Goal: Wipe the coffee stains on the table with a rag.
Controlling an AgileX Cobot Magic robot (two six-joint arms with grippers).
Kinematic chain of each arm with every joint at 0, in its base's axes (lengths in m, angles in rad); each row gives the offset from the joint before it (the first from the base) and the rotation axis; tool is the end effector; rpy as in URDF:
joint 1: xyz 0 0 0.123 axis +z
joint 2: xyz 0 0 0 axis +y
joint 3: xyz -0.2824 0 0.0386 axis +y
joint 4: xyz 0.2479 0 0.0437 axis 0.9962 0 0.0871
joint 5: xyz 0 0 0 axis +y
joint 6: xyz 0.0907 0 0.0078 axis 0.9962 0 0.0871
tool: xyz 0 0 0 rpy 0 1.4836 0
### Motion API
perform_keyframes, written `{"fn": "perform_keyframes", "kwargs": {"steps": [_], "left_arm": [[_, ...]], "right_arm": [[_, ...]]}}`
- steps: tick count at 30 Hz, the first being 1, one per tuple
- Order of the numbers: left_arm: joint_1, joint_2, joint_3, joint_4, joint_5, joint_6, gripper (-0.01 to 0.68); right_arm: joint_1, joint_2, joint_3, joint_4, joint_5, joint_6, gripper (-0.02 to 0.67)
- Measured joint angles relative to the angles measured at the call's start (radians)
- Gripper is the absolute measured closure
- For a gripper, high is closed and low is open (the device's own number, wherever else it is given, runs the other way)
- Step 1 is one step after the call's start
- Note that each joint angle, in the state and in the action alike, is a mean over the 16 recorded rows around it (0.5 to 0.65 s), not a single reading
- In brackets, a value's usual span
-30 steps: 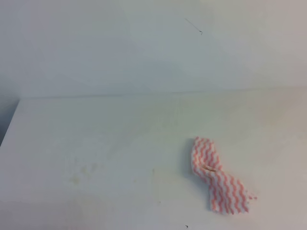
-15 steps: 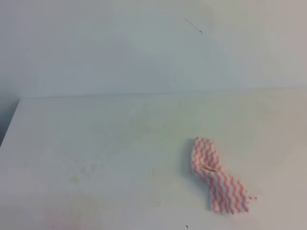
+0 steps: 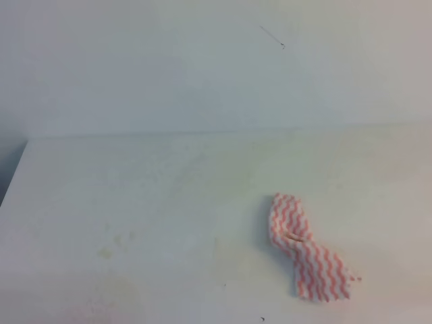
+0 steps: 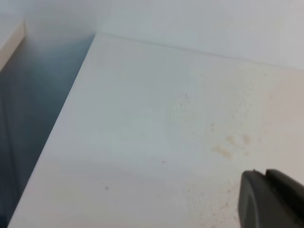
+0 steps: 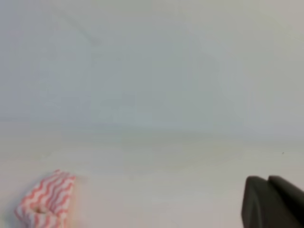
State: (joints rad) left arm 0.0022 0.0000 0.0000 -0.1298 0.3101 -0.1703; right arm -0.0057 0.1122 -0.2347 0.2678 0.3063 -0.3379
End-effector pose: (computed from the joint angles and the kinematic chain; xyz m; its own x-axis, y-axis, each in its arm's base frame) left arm 0.0542 -0.0035 0.1853 -0.2198 -0.2900 -0.9314 -0.0286 0.9563 -0.2910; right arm 0.0548 0.0070 0.2587 -0.0799 -0.0812 -0.9935 -0.0806 0.9939 -0.0748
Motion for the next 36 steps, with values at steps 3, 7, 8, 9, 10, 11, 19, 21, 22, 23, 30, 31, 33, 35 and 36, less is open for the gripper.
{"fn": "perform_keyframes", "kwargs": {"steps": [3,7,8,9,10,11,19,21,22,23,30,31,33,35,36], "left_arm": [[0.0,0.0,0.0,0.0,0.0,0.0,0.672],[0.0,0.0,0.005,0.0,0.0,0.0,0.672],[0.0,0.0,0.005,0.0,0.001,0.0,0.672],[0.0,0.0,0.005,0.0,0.001,0.0,0.672],[0.0,0.0,0.008,0.0,0.001,0.0,0.672],[0.0,0.0,0.008,0.0,0.001,0.0,0.672],[0.0,0.0,0.016,0.0,0.002,0.0,0.672],[0.0,0.0,0.014,0.0,0.003,0.0,0.672],[0.0,0.0,0.016,0.0,0.003,0.0,0.672],[0.0,0.0,0.014,0.0,0.003,0.0,0.672],[0.0,0.0,0.011,0.0,0.002,0.0,0.672],[0.0,0.0,0.011,0.0,0.002,0.0,0.672],[0.0,0.0,0.008,0.0,0.004,0.0,0.672],[0.0,0.0,0.005,0.0,0.005,0.0,0.672],[0.0,0.0,0.005,0.0,0.006,0.0,0.672]], "right_arm": [[-0.014,-0.055,0.097,0.005,-0.023,0.022,0.649],[-0.042,-0.112,0.184,-0.001,-0.013,0.035,0.649],[-0.05,-0.122,0.2,-0.003,-0.009,0.037,0.649],[-0.058,-0.13,0.214,-0.006,-0.005,0.037,0.649],[-0.067,-0.136,0.225,-0.009,-0.002,0.037,0.649],[-0.074,-0.139,0.236,-0.012,0.002,0.038,0.649],[-0.119,-0.142,0.264,-0.042,0.036,0.036,0.649],[-0.124,-0.142,0.264,-0.045,0.037,0.034,0.649],[-0.126,-0.142,0.264,-0.046,0.037,0.034,0.649],[-0.127,-0.141,0.264,-0.045,0.037,0.034,0.649],[-0.127,-0.141,0.264,-0.064,0.036,0.048,0.649],[-0.126,-0.142,0.265,-0.072,0.036,0.056,0.649],[-0.123,-0.142,0.265,-0.095,0.036,0.077,0.649],[-0.117,-0.142,0.265,-0.122,0.035,0.105,0.649],[-0.114,-0.142,0.264,-0.135,0.035,0.12,0.649]]}}
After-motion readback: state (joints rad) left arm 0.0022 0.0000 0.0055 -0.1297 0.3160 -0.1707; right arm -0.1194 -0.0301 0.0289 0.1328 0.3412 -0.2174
